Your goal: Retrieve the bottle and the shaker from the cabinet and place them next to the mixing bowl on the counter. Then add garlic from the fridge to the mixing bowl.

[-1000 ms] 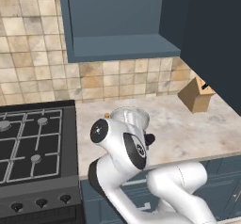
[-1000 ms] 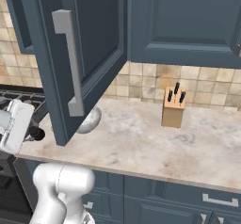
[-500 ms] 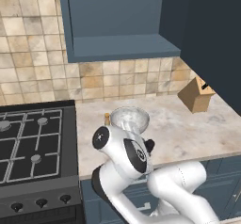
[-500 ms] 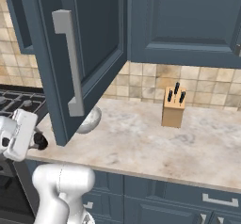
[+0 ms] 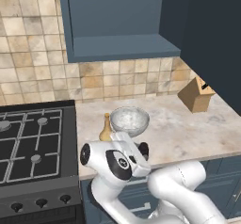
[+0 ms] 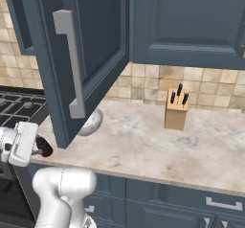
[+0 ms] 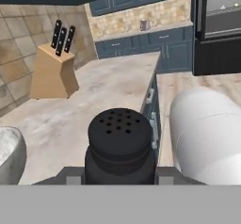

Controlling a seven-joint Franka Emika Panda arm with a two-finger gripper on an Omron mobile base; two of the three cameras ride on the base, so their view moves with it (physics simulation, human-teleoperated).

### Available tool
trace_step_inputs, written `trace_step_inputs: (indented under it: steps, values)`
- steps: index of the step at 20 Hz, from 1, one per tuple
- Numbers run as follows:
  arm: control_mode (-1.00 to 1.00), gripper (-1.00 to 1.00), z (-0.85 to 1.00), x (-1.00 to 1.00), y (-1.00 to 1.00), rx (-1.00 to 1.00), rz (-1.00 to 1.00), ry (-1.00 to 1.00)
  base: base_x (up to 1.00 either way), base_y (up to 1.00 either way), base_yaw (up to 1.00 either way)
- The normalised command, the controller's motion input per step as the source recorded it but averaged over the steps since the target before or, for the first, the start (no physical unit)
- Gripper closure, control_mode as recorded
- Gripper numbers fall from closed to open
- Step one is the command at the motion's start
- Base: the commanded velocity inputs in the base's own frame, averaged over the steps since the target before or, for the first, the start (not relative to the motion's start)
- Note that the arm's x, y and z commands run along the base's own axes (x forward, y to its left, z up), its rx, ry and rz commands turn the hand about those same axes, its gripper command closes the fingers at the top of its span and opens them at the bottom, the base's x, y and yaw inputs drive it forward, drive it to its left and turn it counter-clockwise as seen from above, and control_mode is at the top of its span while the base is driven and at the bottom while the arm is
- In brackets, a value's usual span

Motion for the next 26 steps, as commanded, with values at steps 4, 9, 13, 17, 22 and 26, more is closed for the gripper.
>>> trace_step_inputs:
  steps: [4, 9, 13, 17, 22, 26]
  values:
    - [-1.00, 1.00, -0.35, 0.14, 0.00, -0.10, 0.01, -0.12, 0.00, 0.00, 0.00]
    - [-1.00, 1.00, -0.23, 0.49, 0.00, -0.11, 0.06, 0.01, 0.00, 0.00, 0.00]
    - [-1.00, 1.00, -0.38, 0.52, 0.13, -0.07, 0.05, 0.00, 0.00, 0.00, 0.00]
    - [-1.00, 1.00, -0.24, 0.52, 0.12, -0.02, 0.05, 0.00, 0.00, 0.00, 0.00]
    - [-1.00, 1.00, -0.05, 0.39, 0.18, 0.00, 0.02, 0.07, 0.00, 0.00, 0.00]
    - [-1.00, 1.00, -0.21, 0.34, 0.10, 0.01, 0.01, 0.14, 0.00, 0.00, 0.00]
